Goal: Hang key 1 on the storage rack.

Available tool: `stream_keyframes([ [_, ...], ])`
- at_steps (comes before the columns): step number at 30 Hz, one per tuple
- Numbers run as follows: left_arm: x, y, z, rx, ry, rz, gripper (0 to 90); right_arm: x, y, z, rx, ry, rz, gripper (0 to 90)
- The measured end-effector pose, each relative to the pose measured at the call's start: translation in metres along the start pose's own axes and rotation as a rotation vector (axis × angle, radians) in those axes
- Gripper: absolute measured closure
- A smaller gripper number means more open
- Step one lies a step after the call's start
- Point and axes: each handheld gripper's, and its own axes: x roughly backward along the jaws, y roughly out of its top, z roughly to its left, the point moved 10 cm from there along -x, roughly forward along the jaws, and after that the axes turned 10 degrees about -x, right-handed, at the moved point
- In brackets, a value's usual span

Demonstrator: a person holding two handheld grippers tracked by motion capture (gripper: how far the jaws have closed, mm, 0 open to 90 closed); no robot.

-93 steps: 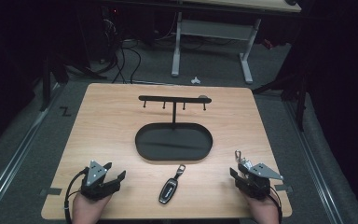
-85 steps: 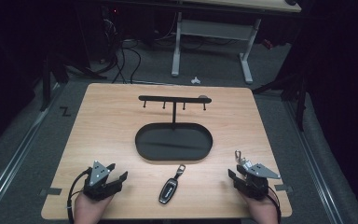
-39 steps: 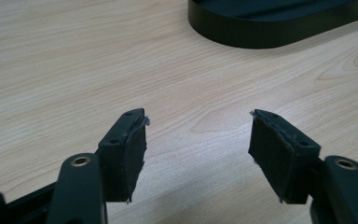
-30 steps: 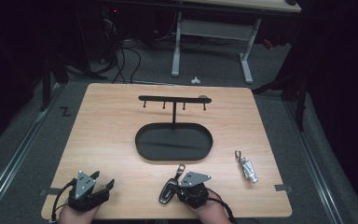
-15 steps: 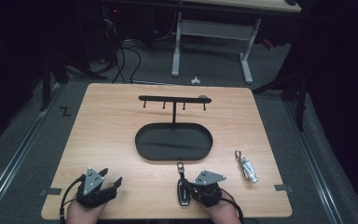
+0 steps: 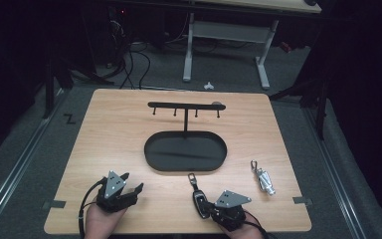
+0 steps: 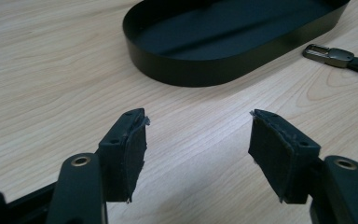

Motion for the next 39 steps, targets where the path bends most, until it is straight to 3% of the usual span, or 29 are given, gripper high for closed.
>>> stream_keyframes([
  [4, -0.004, 0.005, -0.003, -0.008, -0.009, -0.007, 36.9, -0.002, -0.006, -0.002, 0.002, -0.020, 0.019, 89.6],
  [10, -0.006, 0.006, -0.004, -0.009, -0.014, -0.007, 36.9, 0.003, -0.009, -0.018, -0.016, -0.068, 0.021, 89.7],
  [11, -0.006, 0.006, -0.004, -0.010, -0.014, -0.006, 36.9, 0.005, -0.010, -0.028, -0.038, -0.089, 0.016, 89.7],
  [13, -0.006, 0.006, -0.004, -0.010, -0.014, -0.006, 36.9, 0.006, -0.011, -0.032, -0.043, -0.097, 0.017, 89.8],
  [19, -0.002, 0.004, -0.001, 0.001, -0.009, -0.011, 37.0, 0.017, -0.013, -0.062, -0.102, -0.160, 0.004, 89.8],
  [31, -0.002, 0.006, 0.002, 0.012, -0.008, -0.022, 37.5, 0.032, -0.023, -0.072, -0.151, -0.176, 0.007, 89.8],
  [39, -0.007, 0.011, -0.003, 0.003, -0.022, -0.029, 37.6, 0.037, -0.028, -0.070, -0.156, -0.184, 0.012, 89.7],
])
